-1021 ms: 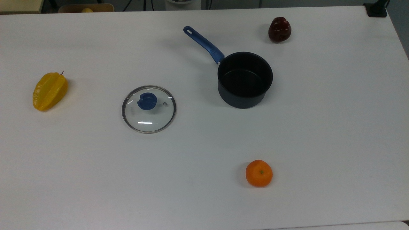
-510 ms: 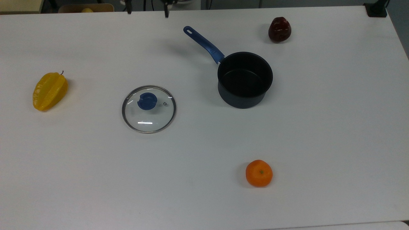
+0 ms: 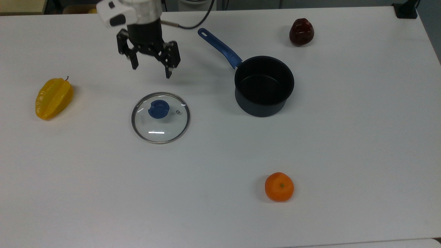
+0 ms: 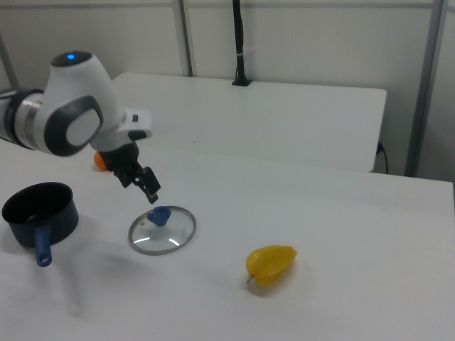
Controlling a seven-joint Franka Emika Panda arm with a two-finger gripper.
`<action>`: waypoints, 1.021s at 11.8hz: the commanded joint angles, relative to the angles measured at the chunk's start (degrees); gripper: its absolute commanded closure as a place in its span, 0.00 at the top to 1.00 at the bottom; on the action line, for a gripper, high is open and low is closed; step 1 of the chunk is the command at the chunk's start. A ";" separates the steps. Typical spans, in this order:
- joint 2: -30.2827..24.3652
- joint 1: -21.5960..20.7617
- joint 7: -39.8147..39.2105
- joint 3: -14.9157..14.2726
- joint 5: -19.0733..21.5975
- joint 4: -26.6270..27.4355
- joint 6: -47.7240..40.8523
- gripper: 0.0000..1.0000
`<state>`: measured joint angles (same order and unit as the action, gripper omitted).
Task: Close lid
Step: 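Move the gripper down over the glass lid's blue knob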
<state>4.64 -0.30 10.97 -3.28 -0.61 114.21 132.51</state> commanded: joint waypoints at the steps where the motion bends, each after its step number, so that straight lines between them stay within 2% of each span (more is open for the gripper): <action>1: 6.06 -0.67 3.00 -0.14 -1.58 1.18 10.72 1.00; 6: 11.87 -1.46 11.25 0.21 -11.07 1.89 18.22 1.00; 9: 12.58 -1.28 12.85 0.38 -11.61 1.80 19.19 1.00; 12: 12.58 -1.20 12.85 0.38 -11.70 1.80 19.28 0.84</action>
<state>17.72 -1.30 21.87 -2.83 -10.83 115.08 149.99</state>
